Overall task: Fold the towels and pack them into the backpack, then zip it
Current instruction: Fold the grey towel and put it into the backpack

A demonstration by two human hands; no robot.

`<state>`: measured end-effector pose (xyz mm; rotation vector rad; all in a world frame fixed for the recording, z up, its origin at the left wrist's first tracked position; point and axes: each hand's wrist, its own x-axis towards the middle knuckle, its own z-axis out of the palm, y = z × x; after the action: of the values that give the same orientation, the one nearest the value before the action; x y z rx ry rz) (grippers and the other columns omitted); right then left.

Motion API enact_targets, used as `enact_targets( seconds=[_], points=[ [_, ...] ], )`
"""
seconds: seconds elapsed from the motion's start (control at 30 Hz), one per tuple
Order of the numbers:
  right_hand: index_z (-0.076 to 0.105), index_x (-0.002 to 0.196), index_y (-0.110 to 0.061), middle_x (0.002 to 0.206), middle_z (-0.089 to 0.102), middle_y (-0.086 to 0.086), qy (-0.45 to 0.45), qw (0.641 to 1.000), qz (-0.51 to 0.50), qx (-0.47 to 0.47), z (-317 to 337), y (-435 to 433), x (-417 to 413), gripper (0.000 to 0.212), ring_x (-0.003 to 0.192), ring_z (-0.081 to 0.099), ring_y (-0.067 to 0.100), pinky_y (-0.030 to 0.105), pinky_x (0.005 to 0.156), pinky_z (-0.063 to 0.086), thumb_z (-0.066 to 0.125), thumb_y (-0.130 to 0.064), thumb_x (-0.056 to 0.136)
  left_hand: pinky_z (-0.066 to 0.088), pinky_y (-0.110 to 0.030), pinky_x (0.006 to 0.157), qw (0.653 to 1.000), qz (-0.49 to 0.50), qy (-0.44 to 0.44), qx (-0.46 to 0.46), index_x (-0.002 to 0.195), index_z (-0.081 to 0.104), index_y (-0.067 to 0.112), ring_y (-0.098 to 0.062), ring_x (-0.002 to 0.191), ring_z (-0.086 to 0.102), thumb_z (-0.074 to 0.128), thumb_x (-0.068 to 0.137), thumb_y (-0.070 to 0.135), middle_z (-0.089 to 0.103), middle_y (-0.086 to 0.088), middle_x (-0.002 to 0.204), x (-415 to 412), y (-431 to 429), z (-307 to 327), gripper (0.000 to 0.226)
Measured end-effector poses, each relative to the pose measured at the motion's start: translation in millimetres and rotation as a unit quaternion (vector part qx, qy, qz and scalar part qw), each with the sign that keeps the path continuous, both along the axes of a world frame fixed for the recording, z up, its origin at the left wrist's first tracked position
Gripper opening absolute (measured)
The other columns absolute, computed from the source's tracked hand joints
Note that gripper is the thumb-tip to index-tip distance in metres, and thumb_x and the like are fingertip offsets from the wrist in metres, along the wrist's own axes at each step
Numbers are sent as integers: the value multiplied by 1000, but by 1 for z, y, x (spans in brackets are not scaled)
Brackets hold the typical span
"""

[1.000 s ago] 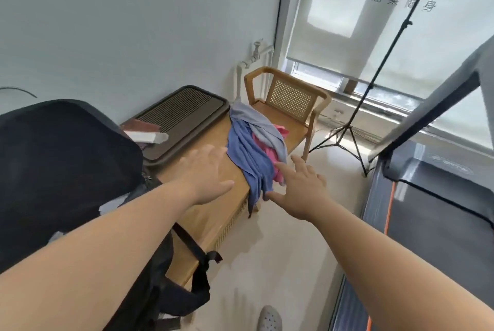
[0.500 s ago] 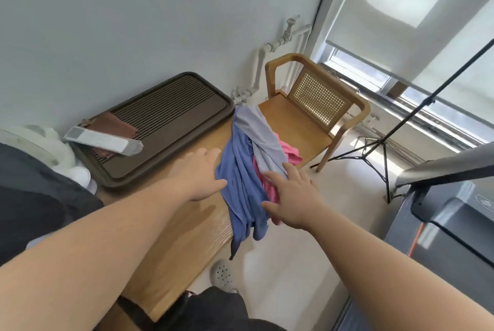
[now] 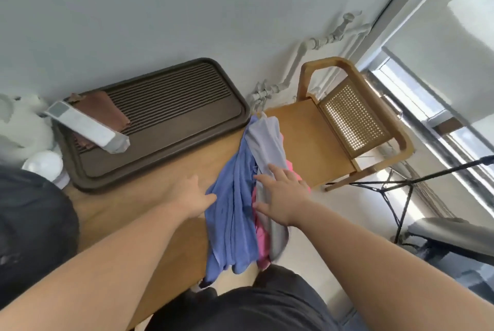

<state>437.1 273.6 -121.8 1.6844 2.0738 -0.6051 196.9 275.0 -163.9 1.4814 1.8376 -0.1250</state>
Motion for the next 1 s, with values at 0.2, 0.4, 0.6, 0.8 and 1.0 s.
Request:
enact_targets(
  seconds=[0.2, 0.4, 0.6, 0.8, 1.0],
  points=[
    [25, 153, -41, 162, 14, -3, -17, 974, 223, -19, -30, 60, 32, 65, 146, 13, 32, 54, 116, 21, 43, -59, 93, 46, -33, 75, 994, 100, -32, 24, 106, 56, 17, -22, 96, 54, 70, 85, 43, 54, -4, 114, 37, -15, -19, 36],
    [51, 138, -34, 157, 31, 3, -9, 887, 459, 46, -31, 112, 67, 47, 146, 23, 41, 55, 111, 28, 53, -21, 92, 39, -27, 66, 980, 149, -91, 93, 90, 57, 22, -10, 72, 51, 72, 85, 47, 54, 8, 80, 108, -19, -15, 30],
    [74, 96, -24, 116, 69, -2, 90, 850, 500, 137, -24, 137, 63, 18, 131, 51, 29, 48, 104, 42, 67, -35, 82, 45, -30, 61, 963, 192, -169, 80, 73, 53, 34, -5, 64, 51, 75, 73, 59, 57, 11, 71, 163, -19, 3, 34],
    [38, 61, -22, 60, 38, -6, 305, 841, 414, 170, 12, 141, 41, 27, 65, 35, 19, 41, 64, 43, 54, -29, 82, 33, -24, 52, 901, 350, -241, 85, 68, 49, 15, -10, 53, 41, 63, 95, 28, 44, 9, 52, 173, -17, 28, 33],
    [33, 59, -26, 53, 43, -1, 363, 838, 399, 84, 33, 144, 22, 35, 63, 40, 22, 35, 57, 34, 51, -39, 86, 41, -36, 69, 869, 395, -266, 133, 83, 61, 5, -17, 70, 52, 62, 92, 32, 56, -6, 75, 116, -34, 80, 29]
  ],
)
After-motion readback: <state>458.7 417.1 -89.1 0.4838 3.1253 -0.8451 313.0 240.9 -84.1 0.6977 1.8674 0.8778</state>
